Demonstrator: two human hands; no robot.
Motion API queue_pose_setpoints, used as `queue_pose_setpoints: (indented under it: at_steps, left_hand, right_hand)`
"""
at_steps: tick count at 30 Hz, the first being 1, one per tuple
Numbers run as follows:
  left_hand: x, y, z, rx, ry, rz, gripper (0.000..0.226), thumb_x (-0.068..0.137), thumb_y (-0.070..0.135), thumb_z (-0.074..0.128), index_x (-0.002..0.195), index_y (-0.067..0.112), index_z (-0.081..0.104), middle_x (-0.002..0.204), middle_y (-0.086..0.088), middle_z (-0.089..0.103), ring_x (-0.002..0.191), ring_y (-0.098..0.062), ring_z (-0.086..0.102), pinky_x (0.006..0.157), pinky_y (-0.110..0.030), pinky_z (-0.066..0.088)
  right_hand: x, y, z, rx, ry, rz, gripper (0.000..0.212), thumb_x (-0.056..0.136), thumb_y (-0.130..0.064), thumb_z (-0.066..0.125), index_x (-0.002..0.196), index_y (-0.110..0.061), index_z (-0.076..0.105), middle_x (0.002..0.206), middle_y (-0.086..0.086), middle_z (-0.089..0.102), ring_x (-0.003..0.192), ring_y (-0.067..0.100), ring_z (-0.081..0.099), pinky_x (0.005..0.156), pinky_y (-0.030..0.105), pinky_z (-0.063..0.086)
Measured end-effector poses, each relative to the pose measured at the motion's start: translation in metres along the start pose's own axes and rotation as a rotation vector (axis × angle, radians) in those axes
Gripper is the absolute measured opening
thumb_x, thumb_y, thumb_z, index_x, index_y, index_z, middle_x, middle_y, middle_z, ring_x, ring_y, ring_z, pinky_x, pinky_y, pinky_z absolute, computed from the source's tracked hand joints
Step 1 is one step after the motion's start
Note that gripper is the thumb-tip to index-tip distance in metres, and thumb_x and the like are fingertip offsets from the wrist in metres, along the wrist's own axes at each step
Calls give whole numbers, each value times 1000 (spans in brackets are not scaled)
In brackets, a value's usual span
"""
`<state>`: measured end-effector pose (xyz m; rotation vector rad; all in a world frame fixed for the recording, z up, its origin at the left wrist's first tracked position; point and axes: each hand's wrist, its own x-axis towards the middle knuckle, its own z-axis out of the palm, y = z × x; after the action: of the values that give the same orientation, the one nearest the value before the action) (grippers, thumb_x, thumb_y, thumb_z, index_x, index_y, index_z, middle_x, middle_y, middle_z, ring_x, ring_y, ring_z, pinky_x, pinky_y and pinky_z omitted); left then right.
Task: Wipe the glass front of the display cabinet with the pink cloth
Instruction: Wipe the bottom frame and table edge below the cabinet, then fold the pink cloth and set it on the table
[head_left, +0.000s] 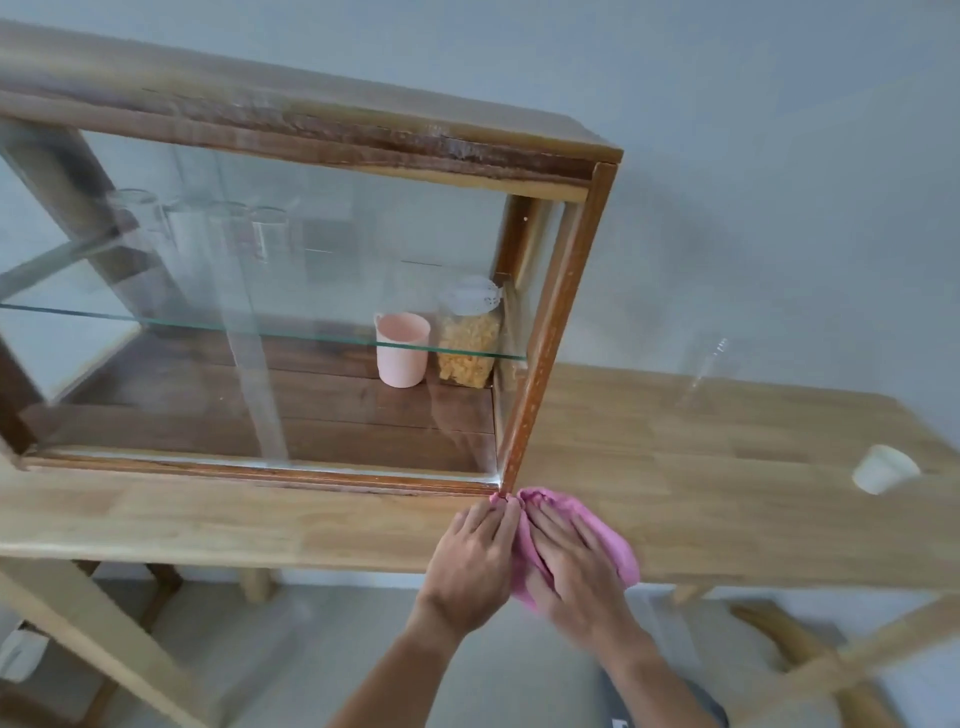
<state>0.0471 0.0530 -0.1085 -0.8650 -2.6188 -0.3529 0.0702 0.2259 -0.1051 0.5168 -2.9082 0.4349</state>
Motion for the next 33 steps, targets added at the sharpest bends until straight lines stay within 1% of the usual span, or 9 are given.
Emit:
queue_pose_setpoints:
  at_steps: [5, 9, 11, 13, 16, 20, 26, 31, 33]
  left_hand:
    - [30, 37, 9, -2, -73, 93, 51, 90, 22, 47, 137, 5, 60, 131, -5, 67, 122, -21, 63, 95, -30, 55]
    - [50, 48, 16, -47, -173, 54, 56, 105, 24, 42, 155, 4, 31, 152, -8, 48, 139, -25, 46, 111, -37, 42]
    - [56, 49, 17, -46, -146, 80, 53, 102, 24, 48, 152, 9, 40, 147, -5, 53, 131, -24, 53, 107, -37, 45]
    - [60, 51, 16, -39, -108, 125, 42, 94, 23, 60, 136, 17, 58, 127, -2, 66, 110, -22, 64, 95, -34, 52]
    - [70, 55, 16, 5, -113, 113, 33, 95, 21, 52, 127, 19, 60, 120, -1, 64, 103, -22, 61, 94, -33, 48]
    - [82, 63, 18, -20, -104, 150, 26, 93, 14, 48, 116, 14, 59, 124, -6, 60, 111, -25, 59, 97, -35, 46]
    - [87, 69, 28, -18, -194, 81, 46, 102, 13, 36, 147, 15, 40, 142, -4, 53, 130, -24, 48, 108, -35, 36]
    - [85, 62, 11, 49, -237, 170, 17, 75, 12, 78, 84, 23, 69, 82, 6, 70, 79, -14, 66, 72, -27, 55]
    - [85, 58, 9, 51, -241, 135, 11, 75, 11, 73, 77, 20, 67, 75, 2, 69, 76, -18, 66, 71, -30, 54]
  right_hand:
    - [-25, 51, -16, 0, -50, 99, 64, 102, -46, 32, 161, -31, 15, 167, -17, 8, 154, -2, -1, 129, 38, 5]
    - [-29, 89, -40, -14, -69, 332, 77, 98, -65, 39, 162, -31, 13, 168, -16, 3, 156, 7, -4, 128, 38, -5]
    - [-37, 97, -50, -100, 72, 440, 77, 93, -67, 51, 155, -24, 35, 165, -3, 23, 153, 26, 20, 122, 43, 10]
    - [-51, 94, -52, -113, 283, 435, 59, 87, -61, 61, 128, -18, 61, 136, 5, 52, 127, 30, 49, 107, 43, 34]
    - [-76, 82, -40, -178, 284, 320, 66, 73, -64, 71, 118, -17, 68, 113, 1, 61, 107, 20, 51, 93, 34, 40]
    - [-84, 82, -38, -182, 268, 286, 60, 62, -17, 94, 119, -17, 73, 112, -2, 68, 107, 15, 55, 89, 34, 50]
    - [-64, 96, -61, 86, 163, 379, 50, 91, 13, 48, 129, -14, 67, 125, -2, 66, 120, 18, 60, 99, 30, 48]
    - [-57, 95, -59, 31, 66, 401, 48, 91, 3, 46, 134, -17, 55, 131, -7, 58, 126, 13, 51, 109, 28, 41]
    - [-50, 92, -59, -1, 77, 387, 43, 97, -13, 50, 140, -15, 53, 138, -4, 57, 129, 15, 51, 111, 29, 39]
